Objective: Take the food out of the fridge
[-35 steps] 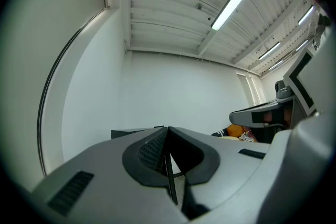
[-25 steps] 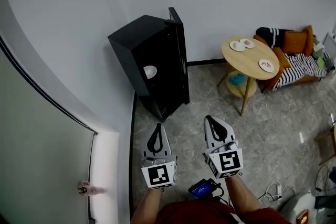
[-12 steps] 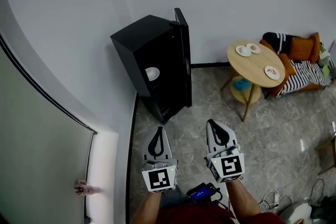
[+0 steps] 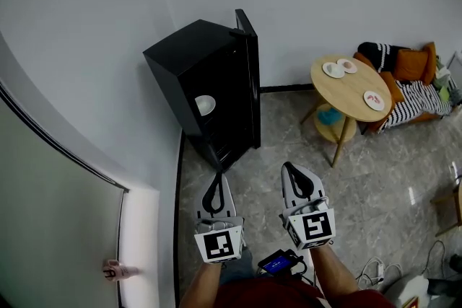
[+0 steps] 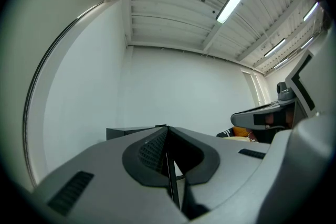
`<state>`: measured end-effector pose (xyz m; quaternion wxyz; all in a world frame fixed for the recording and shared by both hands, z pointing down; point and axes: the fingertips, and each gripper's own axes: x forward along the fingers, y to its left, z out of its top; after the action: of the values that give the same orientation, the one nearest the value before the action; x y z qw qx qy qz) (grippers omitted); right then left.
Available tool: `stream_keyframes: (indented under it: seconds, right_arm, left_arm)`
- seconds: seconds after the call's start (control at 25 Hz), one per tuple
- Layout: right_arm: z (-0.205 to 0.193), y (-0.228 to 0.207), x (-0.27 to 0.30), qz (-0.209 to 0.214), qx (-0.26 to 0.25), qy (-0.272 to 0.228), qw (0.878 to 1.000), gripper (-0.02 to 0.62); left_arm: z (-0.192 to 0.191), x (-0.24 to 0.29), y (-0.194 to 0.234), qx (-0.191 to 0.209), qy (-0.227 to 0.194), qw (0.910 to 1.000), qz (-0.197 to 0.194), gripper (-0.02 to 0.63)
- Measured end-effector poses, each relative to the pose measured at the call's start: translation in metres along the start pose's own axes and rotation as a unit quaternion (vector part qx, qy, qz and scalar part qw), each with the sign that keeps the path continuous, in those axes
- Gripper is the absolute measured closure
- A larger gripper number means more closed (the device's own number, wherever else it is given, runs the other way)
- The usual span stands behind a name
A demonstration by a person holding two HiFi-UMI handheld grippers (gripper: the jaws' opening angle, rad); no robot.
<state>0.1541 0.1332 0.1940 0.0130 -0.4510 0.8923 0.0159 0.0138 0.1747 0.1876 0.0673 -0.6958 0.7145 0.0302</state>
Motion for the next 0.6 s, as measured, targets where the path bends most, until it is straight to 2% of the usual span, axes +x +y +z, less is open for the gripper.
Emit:
stream_keyframes:
  seconds: [0.6]
  right_arm:
    - [0.0,0.02,0.108,-0.015,-0.018,0.014,1.0,0.572]
  left_arm:
    - [-0.007,0.083,0.078,-0.026,-0.011,0.9996,-0.008,0.592]
